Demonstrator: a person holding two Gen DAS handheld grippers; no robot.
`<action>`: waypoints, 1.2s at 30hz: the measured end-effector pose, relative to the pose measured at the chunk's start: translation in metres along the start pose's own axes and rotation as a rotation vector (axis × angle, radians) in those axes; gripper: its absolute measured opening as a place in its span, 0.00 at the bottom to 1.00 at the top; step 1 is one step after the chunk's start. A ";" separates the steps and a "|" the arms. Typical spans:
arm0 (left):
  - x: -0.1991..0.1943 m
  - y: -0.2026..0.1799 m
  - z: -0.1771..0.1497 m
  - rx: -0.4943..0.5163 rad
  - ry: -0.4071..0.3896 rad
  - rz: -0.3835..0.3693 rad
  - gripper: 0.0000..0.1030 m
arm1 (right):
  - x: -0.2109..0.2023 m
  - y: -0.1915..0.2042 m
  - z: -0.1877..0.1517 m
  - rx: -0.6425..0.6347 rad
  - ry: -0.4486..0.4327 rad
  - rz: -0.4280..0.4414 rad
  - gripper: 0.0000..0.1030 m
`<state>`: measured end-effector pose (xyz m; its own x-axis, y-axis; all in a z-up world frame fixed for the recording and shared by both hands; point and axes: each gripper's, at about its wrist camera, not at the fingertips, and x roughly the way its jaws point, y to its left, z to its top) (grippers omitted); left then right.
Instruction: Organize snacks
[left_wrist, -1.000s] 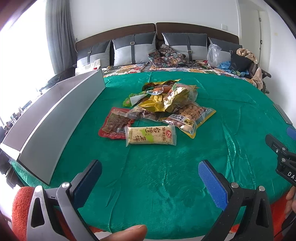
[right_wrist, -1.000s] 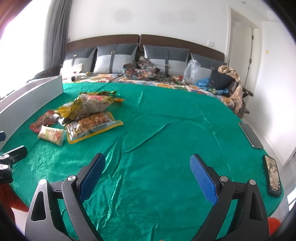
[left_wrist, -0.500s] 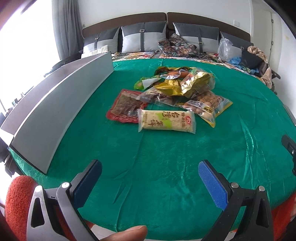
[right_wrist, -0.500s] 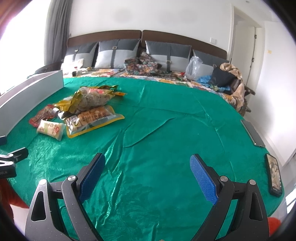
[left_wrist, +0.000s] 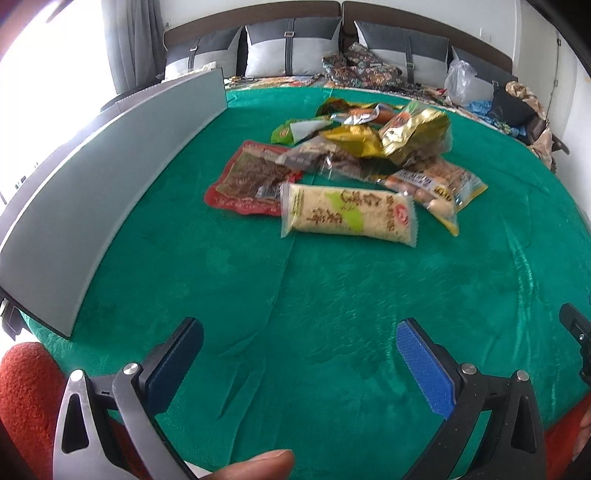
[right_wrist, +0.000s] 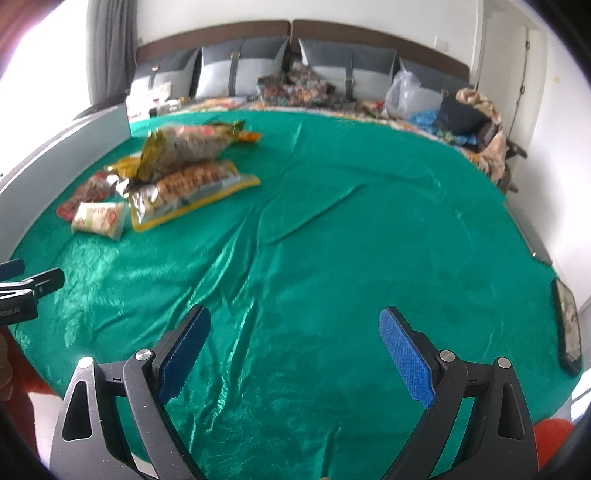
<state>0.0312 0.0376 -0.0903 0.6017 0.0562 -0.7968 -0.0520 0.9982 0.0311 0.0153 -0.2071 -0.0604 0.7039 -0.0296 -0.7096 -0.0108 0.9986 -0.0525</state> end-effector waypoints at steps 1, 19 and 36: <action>0.002 0.001 0.000 -0.003 0.005 -0.002 1.00 | 0.002 0.000 -0.001 0.001 0.011 0.001 0.92; 0.011 0.007 -0.001 -0.011 0.016 -0.020 1.00 | 0.018 -0.003 -0.013 0.035 0.092 0.047 0.92; 0.010 0.007 0.001 0.005 0.043 -0.028 1.00 | 0.018 -0.004 -0.012 0.048 0.092 0.043 0.93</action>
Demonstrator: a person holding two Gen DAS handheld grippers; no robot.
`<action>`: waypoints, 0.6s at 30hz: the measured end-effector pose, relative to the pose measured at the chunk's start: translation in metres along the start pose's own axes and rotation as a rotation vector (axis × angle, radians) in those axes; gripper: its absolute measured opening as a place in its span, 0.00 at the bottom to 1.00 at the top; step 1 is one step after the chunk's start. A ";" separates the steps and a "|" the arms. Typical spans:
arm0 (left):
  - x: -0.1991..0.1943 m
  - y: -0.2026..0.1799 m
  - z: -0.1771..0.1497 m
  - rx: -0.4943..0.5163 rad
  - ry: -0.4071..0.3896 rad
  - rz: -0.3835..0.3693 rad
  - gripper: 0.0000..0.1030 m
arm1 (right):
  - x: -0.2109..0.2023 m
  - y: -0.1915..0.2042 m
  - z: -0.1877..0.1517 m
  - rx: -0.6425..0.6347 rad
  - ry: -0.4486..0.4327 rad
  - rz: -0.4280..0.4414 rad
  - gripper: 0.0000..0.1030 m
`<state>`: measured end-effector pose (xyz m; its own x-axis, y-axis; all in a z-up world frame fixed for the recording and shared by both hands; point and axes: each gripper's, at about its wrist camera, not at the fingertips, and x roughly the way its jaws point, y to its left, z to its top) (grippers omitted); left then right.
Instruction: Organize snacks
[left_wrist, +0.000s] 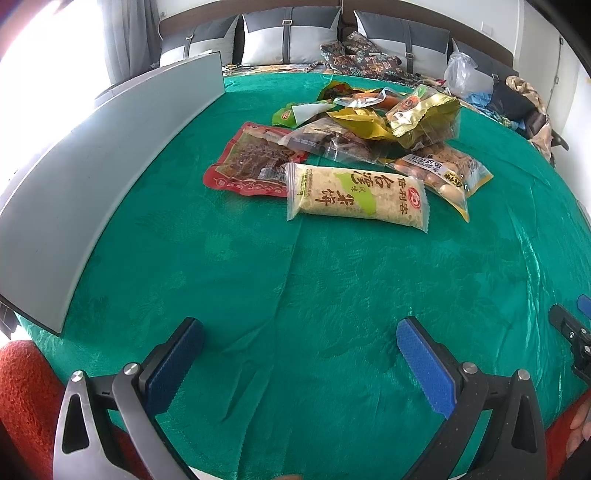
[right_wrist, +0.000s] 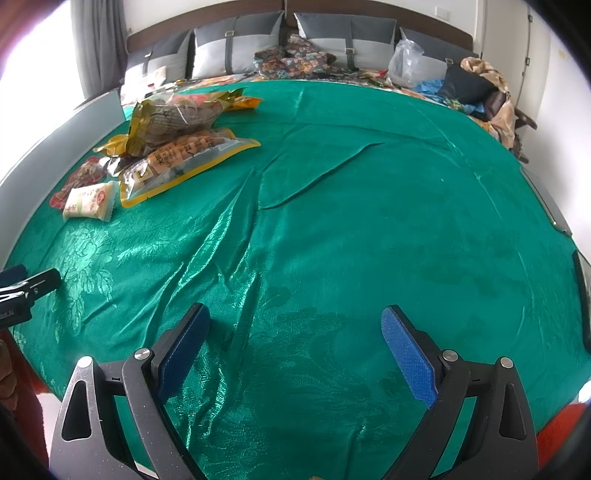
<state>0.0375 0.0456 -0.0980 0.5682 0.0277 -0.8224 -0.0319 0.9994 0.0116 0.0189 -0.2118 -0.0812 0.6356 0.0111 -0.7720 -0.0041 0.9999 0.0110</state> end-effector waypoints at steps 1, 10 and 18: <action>0.000 0.000 0.000 0.000 0.001 0.000 1.00 | 0.000 0.000 0.000 0.000 0.001 0.000 0.93; 0.001 0.001 0.000 0.006 -0.006 -0.005 1.00 | 0.000 0.000 0.000 0.001 0.002 0.000 0.93; 0.002 0.003 0.003 0.028 0.023 -0.026 1.00 | 0.000 0.000 0.001 0.001 0.002 0.001 0.93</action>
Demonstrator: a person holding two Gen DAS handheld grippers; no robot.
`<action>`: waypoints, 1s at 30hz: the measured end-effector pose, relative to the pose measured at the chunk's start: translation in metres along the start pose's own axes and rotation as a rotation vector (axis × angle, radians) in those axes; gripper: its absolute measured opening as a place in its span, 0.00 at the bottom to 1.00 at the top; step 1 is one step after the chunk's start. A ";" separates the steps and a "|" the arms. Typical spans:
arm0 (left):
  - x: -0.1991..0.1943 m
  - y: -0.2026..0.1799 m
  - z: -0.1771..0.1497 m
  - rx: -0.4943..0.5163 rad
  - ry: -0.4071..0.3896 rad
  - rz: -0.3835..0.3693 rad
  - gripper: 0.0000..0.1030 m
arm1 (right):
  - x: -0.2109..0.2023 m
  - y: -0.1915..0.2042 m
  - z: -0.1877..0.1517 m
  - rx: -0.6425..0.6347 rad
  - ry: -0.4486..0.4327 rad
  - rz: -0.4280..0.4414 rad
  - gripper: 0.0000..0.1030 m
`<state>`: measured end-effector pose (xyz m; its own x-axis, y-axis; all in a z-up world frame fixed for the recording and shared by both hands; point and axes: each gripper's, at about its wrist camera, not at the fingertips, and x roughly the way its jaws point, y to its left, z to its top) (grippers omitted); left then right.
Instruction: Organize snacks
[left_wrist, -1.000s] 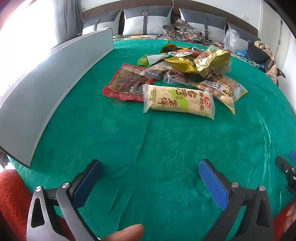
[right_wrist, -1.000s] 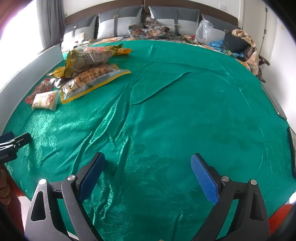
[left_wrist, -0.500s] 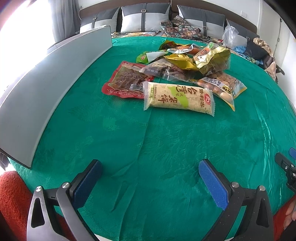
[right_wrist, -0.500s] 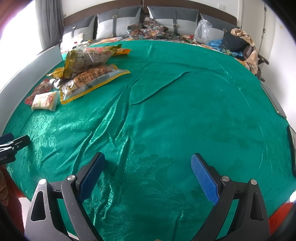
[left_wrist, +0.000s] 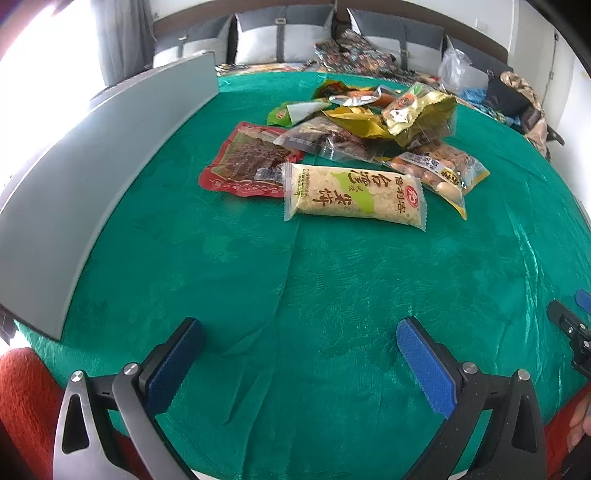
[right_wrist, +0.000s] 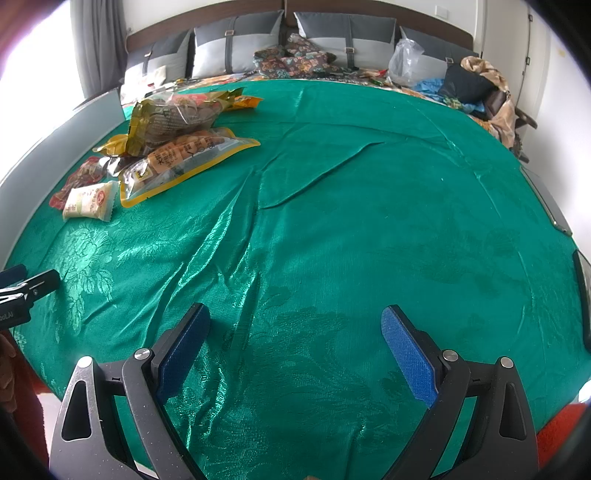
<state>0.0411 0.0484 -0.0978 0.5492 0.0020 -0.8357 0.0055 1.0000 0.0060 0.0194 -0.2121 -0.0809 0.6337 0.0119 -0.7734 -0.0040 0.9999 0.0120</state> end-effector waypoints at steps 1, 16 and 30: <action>0.000 0.001 0.001 0.003 0.013 -0.004 1.00 | 0.000 0.000 0.000 0.000 0.000 0.000 0.93; -0.004 0.057 0.091 -0.120 0.011 -0.126 0.99 | -0.001 0.000 0.000 0.000 -0.002 0.000 0.93; 0.093 0.038 0.156 0.190 0.270 -0.025 1.00 | -0.002 -0.001 0.000 -0.001 -0.004 0.002 0.93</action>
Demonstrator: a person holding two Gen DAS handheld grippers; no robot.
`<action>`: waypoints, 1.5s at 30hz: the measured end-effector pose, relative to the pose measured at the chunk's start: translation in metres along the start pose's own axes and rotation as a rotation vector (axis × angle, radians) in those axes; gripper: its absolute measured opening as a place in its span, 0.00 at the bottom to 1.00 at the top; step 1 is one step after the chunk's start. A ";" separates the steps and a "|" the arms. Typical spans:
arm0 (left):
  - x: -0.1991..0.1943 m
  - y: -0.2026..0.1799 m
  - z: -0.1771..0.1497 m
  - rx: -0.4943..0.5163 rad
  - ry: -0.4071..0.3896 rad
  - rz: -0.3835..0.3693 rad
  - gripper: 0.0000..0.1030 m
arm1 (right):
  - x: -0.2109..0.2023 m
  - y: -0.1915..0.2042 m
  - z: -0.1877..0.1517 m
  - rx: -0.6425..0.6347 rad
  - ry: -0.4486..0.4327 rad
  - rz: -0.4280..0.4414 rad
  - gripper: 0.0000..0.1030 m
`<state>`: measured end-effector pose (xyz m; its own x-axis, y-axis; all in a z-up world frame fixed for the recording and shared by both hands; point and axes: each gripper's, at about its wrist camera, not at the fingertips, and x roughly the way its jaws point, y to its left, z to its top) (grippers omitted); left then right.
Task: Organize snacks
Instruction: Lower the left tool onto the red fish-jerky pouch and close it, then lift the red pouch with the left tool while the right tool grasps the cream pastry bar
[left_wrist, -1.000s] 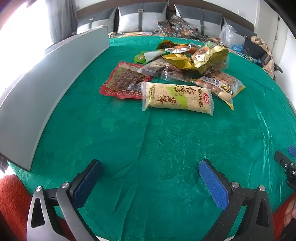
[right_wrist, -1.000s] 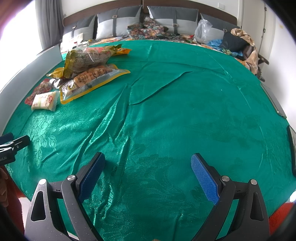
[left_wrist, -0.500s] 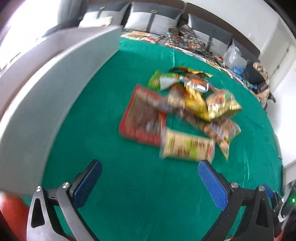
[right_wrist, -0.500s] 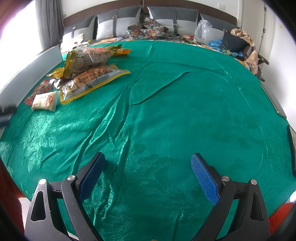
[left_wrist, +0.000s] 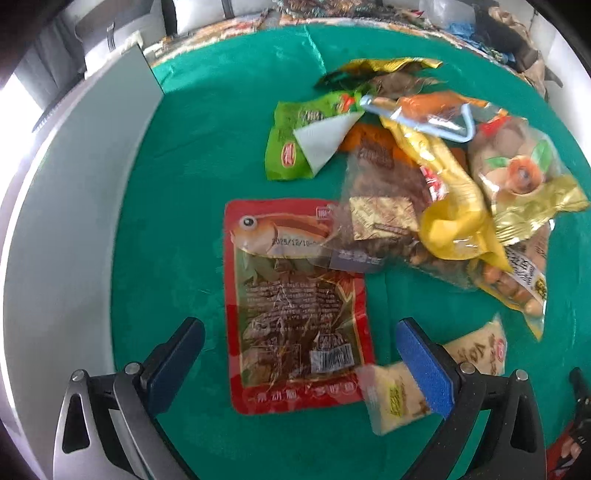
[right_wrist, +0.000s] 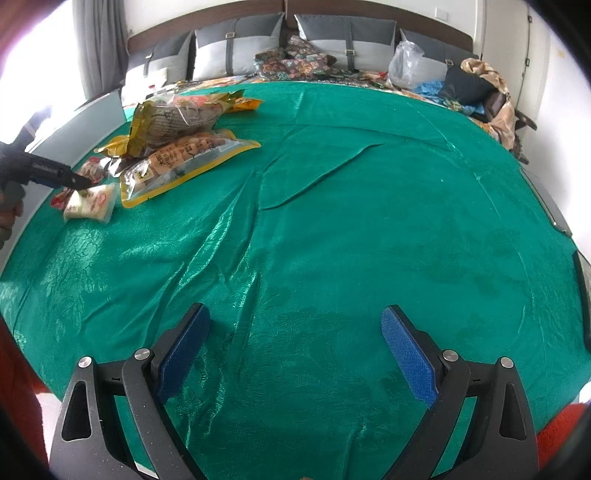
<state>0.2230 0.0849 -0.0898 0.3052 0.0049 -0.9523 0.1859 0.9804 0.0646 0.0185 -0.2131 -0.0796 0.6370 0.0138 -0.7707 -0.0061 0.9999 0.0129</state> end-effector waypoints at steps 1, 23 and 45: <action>0.003 0.004 0.002 -0.021 0.002 -0.021 1.00 | 0.000 0.000 0.000 -0.001 0.000 0.001 0.93; -0.012 -0.009 -0.004 0.035 -0.058 -0.013 0.62 | 0.004 0.001 0.002 -0.012 -0.009 0.008 0.94; -0.039 0.032 -0.070 -0.143 -0.127 -0.098 0.42 | 0.004 0.001 0.002 -0.012 -0.015 0.009 0.94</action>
<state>0.1516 0.1299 -0.0712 0.4094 -0.1076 -0.9060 0.0888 0.9930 -0.0778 0.0224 -0.2116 -0.0817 0.6481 0.0224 -0.7612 -0.0204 0.9997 0.0120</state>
